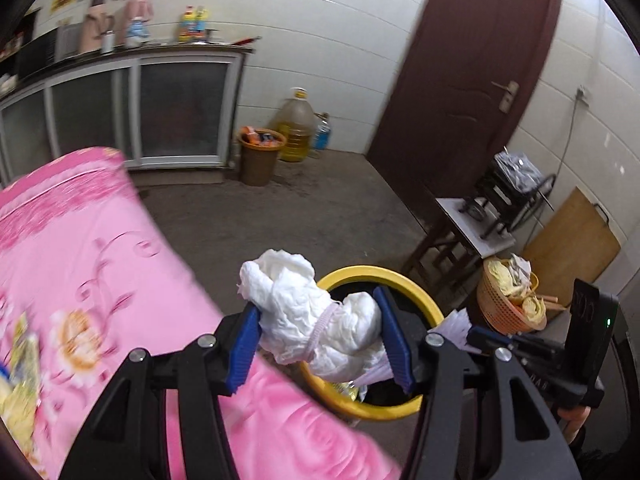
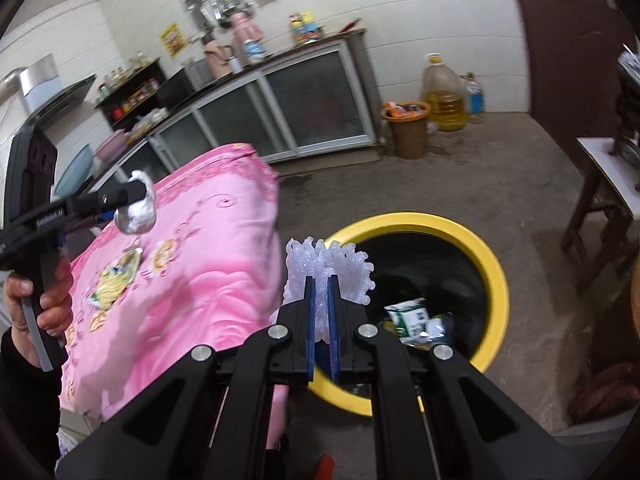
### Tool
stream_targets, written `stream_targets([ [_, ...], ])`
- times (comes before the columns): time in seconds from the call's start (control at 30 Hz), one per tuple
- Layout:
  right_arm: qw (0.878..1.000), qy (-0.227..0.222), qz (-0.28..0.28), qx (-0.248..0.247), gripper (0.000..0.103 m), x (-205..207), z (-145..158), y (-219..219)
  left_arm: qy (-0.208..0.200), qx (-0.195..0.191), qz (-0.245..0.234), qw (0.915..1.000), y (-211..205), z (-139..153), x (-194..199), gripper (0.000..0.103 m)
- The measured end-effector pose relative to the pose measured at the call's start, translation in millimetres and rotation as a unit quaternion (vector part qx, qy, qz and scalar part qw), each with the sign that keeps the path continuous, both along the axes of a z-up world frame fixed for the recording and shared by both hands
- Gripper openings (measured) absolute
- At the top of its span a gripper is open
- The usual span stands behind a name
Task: Collect trash
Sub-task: 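Carry the white bag and foam net over the bin and open both grippers, then move both open tools back over the table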
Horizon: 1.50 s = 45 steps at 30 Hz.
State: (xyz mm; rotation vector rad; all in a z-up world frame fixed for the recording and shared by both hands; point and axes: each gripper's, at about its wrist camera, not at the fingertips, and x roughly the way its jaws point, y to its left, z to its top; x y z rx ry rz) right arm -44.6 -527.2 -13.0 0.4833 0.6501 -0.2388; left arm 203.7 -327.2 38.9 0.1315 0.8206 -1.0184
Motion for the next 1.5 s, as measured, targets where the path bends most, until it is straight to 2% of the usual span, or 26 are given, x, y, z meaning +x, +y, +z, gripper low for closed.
stream_targets([
  [0.23, 0.999, 0.02, -0.025, 0.023, 0.006, -4.3, -31.8, -27.8, 0.019, 0.021, -0.031, 0.9991, -80.6, -18.5, -4.7, 0.052],
  [0.37, 0.998, 0.029, -0.034, 0.04, 0.006, -7.2, -45.8, -37.9, 0.028, 0.026, -0.042, 0.9984, -112.9, -27.5, -10.7, 0.052],
  [0.57, 0.996, 0.037, -0.036, 0.066, 0.006, -7.4, -60.8, -47.0, 0.031, 0.037, -0.055, 0.9973, -148.0, -31.9, -21.3, 0.052],
  [0.7, 0.996, 0.038, -0.034, 0.069, 0.008, -5.5, -64.4, -46.1, 0.031, 0.032, -0.055, 0.9975, -155.5, -25.0, -23.5, 0.055],
  [0.8, 0.995, 0.045, -0.039, 0.075, 0.01, -4.6, -66.2, -47.0, 0.048, 0.018, -0.056, 0.9971, -153.8, -20.9, -22.3, 0.063],
  [0.83, 0.995, 0.045, -0.045, 0.075, 0.013, -4.9, -66.3, -47.9, 0.051, 0.014, -0.055, 0.9971, -151.8, -19.8, -21.6, 0.07],
  [0.87, 0.995, 0.042, -0.051, 0.075, 0.029, -5.9, -66.2, -49.4, 0.05, 0.012, -0.049, 0.9975, -149.8, -18.9, -21.1, 0.08],
  [0.9, 0.995, 0.036, -0.057, 0.079, 0.058, -8.1, -66.3, -51.5, 0.047, 0.007, -0.043, 0.9979, -146.7, -17.9, -20.8, 0.082],
  [0.93, 0.994, 0.034, -0.06, 0.082, 0.059, -9.0, -65.9, -52.9, 0.048, 0.005, -0.041, 0.998, -144.8, -17.1, -20.4, 0.082],
  [1.0, 0.994, 0.037, -0.063, 0.082, 0.053, -10.3, -65.1, -53.5, 0.053, -0.007, -0.038, 0.9978, -140.1, -14.4, -18.7, 0.086],
  [1.3, 0.995, 0.03, -0.063, 0.076, 0.053, -28.8, -50.1, -46.6, 0.049, -0.04, -0.013, 0.9979, -105.1, 3.3, -12.4, 0.086],
  [1.37, 0.996, 0.026, -0.061, 0.064, 0.053, -29.0, -42.4, -39.7, 0.035, -0.045, -0.004, 0.9983, -89.1, 6.8, -12.6, 0.086],
  [1.5, 0.998, 0.017, -0.038, 0.046, 0.053, -20.8, -27.3, -25.1, 0.004, -0.045, 0.026, 0.9986, -28.2, 4.8, -5.9, 0.086],
])
